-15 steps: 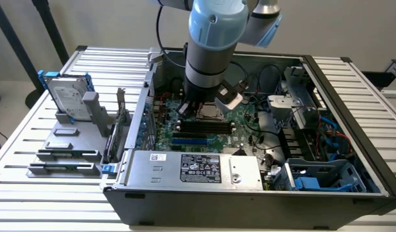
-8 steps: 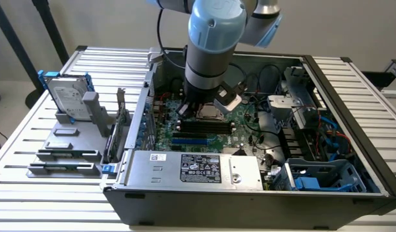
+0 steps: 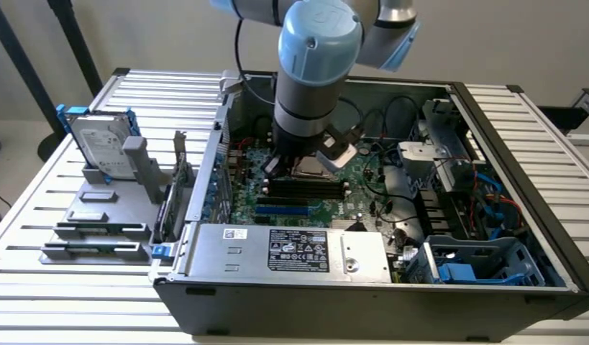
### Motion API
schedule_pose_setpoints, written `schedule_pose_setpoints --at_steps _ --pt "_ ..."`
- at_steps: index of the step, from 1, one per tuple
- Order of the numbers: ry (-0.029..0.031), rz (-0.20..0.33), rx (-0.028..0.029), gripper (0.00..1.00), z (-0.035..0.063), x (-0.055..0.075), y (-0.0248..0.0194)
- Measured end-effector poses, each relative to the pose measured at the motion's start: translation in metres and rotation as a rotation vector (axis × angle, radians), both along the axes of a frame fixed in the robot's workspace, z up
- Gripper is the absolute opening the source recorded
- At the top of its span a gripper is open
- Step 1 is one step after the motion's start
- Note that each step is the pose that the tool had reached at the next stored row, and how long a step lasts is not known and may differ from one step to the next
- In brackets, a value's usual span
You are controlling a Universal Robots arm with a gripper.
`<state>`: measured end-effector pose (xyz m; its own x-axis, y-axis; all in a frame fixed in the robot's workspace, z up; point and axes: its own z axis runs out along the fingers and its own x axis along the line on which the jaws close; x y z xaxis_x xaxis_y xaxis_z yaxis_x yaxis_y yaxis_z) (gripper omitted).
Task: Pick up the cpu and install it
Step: 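Install the second cpu locking lever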
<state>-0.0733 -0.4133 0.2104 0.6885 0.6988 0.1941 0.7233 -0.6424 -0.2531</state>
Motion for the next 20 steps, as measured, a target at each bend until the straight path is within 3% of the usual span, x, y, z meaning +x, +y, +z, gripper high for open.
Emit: schedule_pose_setpoints --at_steps 11,20 --pt "-0.0001 0.0 0.0 0.11 -0.0107 -0.001 0.0036" --pt "0.0 0.0 0.0001 0.11 -0.0125 -0.001 0.0044"
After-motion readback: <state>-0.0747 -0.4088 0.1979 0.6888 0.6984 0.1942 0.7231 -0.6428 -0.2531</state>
